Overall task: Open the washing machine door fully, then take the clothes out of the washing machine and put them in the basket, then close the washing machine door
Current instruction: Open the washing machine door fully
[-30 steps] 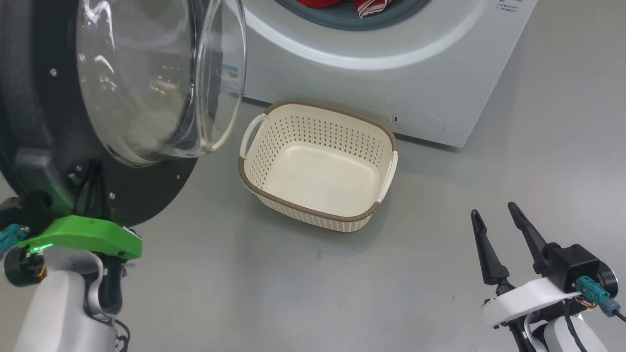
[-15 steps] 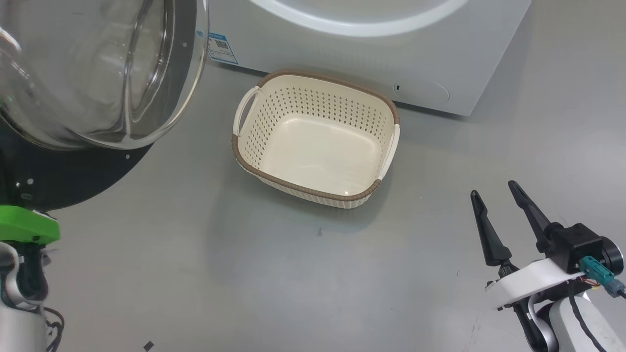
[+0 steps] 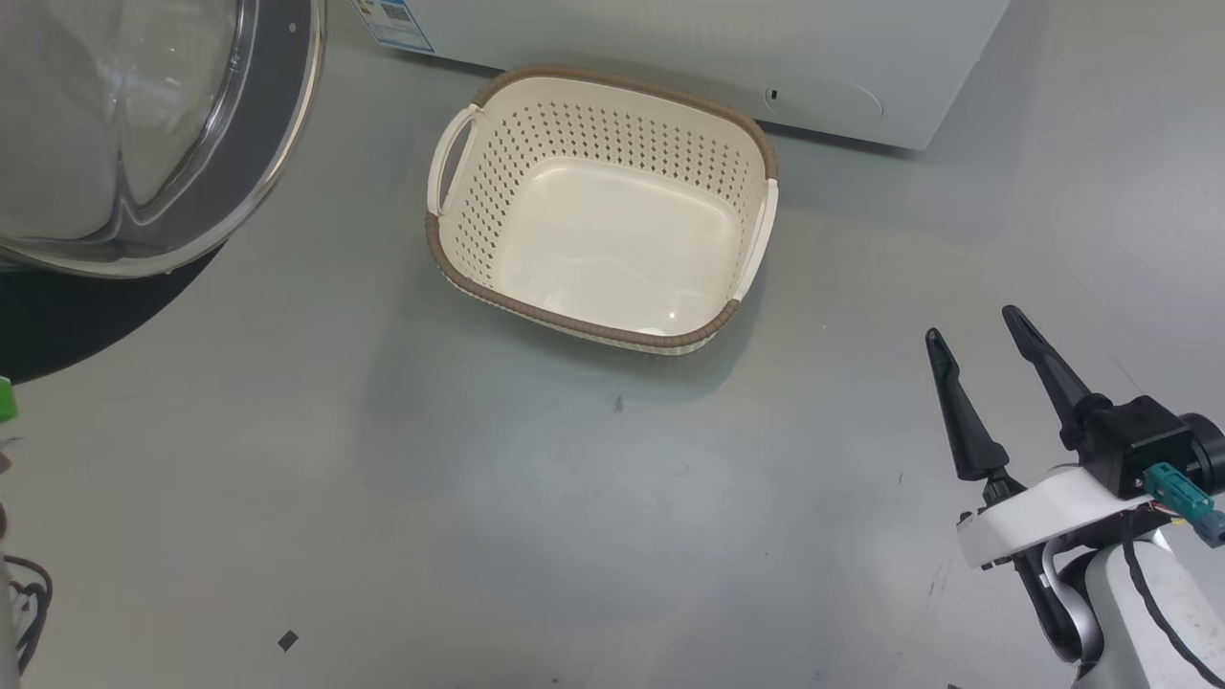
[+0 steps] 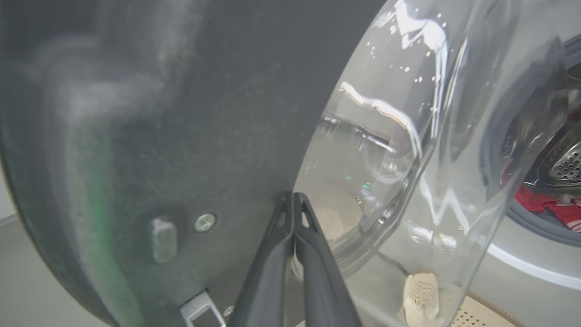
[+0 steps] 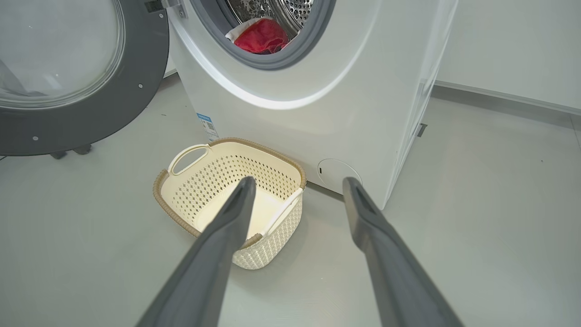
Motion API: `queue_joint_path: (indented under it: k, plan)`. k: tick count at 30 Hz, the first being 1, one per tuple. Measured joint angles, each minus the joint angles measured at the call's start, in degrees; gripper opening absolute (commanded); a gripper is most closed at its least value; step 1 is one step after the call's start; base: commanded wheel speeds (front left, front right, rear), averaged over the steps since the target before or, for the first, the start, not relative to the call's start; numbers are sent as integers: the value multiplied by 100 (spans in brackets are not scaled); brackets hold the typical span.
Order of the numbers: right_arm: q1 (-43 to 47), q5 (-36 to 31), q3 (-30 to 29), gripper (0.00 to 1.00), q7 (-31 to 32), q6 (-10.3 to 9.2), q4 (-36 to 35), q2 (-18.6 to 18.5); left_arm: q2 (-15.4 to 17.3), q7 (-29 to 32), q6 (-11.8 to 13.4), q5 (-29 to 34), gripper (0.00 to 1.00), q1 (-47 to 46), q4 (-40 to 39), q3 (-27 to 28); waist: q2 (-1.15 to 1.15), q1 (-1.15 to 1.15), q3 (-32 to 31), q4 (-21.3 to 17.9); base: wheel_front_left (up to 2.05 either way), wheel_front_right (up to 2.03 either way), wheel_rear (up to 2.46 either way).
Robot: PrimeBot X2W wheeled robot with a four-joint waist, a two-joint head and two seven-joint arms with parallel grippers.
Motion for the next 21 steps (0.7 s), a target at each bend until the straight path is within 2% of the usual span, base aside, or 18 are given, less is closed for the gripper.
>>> queue_joint_path:
  k: [10, 15, 21]
  plan:
    - [-70, 1, -37, 100, -9, 1, 113, -4, -10, -109, -104, -78, 0, -108, 302, 15, 0, 0, 74, -30, 0, 0, 0]
    - [-100, 12, -45, 100, -75, 5, 259, 47, -89, -203, -162, -32, 0, -107, 403, -133, 0, 0, -70, -30, 0, 0, 0]
    - [-169, 76, -108, 100, -210, 5, 447, 177, -231, -288, -352, 144, 0, -92, 446, -447, 0, 0, -358, -56, 0, 0, 0]
